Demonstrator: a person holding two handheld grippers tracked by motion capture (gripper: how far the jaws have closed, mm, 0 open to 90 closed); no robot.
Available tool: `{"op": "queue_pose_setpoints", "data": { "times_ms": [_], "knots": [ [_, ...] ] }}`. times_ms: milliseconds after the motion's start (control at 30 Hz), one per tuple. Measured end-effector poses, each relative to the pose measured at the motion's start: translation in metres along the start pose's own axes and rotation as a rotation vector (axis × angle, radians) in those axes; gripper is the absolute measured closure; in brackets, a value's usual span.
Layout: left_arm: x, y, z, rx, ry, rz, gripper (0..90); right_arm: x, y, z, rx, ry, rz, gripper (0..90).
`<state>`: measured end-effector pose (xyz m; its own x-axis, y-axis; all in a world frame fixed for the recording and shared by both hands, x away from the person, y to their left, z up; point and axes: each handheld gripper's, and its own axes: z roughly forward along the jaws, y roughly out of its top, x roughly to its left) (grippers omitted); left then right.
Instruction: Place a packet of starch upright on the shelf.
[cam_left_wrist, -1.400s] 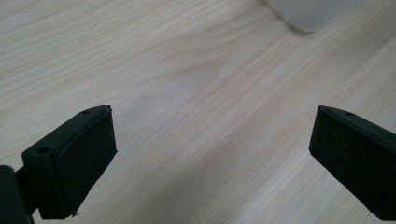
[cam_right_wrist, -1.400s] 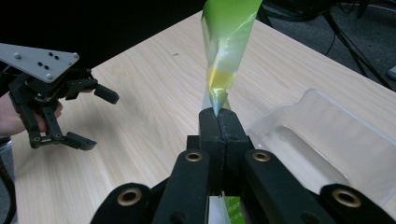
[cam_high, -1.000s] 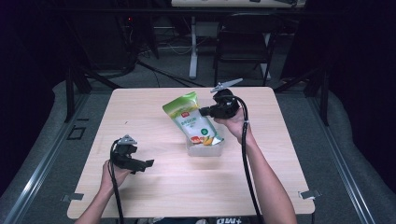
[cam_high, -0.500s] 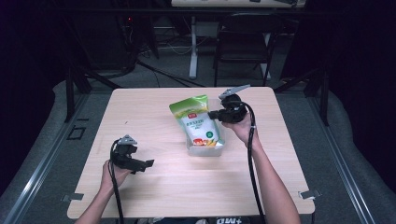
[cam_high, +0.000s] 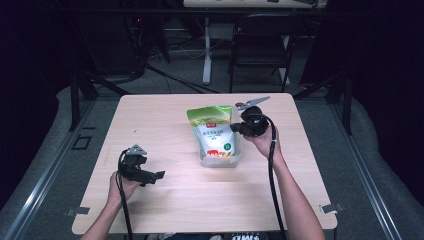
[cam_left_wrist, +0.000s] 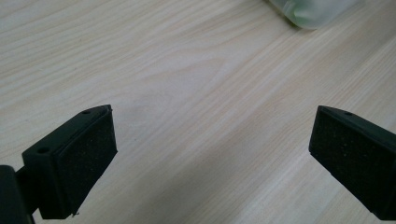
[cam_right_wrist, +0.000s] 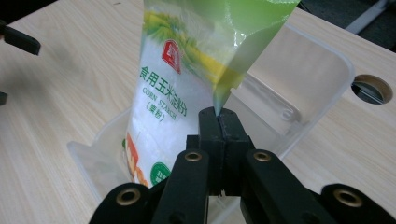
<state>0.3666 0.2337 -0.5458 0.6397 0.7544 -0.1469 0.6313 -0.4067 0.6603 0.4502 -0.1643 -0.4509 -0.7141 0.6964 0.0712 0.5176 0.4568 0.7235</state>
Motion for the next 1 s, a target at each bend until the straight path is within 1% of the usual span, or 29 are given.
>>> {"op": "queue_pose_setpoints", "data": {
  "times_ms": [67,100,133,200,233,267,367,467,533,567,600,733,1000],
  "knots": [
    [-0.0006,0.0,0.0002,0.0,0.003,0.0,0.8,-0.0007,-0.0016,0.0004,0.011,-0.011,0.007,90.0],
    [-0.0005,0.0,0.0,0.001,0.001,0.003,0.8,-0.0016,-0.0031,0.0013,0.016,-0.028,0.009,90.0],
    [-0.0004,0.0003,-0.0004,0.004,0.001,0.005,0.8,-0.0016,-0.0031,0.0013,0.016,-0.028,0.009,90.0],
    [-0.0004,0.0004,-0.0003,0.003,0.002,0.004,0.8,-0.002,-0.0046,0.0027,0.031,-0.054,0.005,90.0],
    [-0.0011,0.0001,0.0005,-0.001,0.006,-0.004,0.8,-0.002,-0.0046,0.0027,0.031,-0.054,0.005,90.0],
    [-0.0013,0.0,0.0009,-0.003,0.007,-0.004,0.8,-0.0022,-0.0051,0.0033,0.032,-0.062,0.003,90.0],
    [-0.0004,0.0001,0.0001,-0.001,0.004,0.004,0.8,-0.0025,-0.0069,0.0039,0.023,-0.061,0.011,90.0],
    [0.0001,-0.0004,-0.0002,0.002,0.0,0.0,0.8,-0.0027,-0.0073,0.0041,0.036,-0.079,0.009,89.8],
    [0.0002,-0.0004,-0.0006,0.001,0.003,0.003,0.8,-0.0023,-0.0073,0.0041,0.036,-0.08,0.009,89.7],
    [-0.0004,-0.0005,-0.0005,-0.001,0.001,-0.003,0.8,-0.0023,-0.0074,0.0041,0.036,-0.08,0.007,89.7],
    [-0.0002,-0.0003,-0.0008,0.0,0.002,0.005,0.8,-0.003,-0.0083,0.0043,0.029,-0.077,0.013,89.4],
    [-0.0005,0.0,-0.0011,0.002,-0.003,0.005,0.8,-0.0035,-0.0083,0.0043,0.04,-0.083,0.014,89.2],
    [-0.0007,0.0001,-0.0012,0.0,-0.005,0.005,0.8,-0.0051,-0.0093,0.0044,0.036,-0.085,0.022,87.2]
  ]
}}
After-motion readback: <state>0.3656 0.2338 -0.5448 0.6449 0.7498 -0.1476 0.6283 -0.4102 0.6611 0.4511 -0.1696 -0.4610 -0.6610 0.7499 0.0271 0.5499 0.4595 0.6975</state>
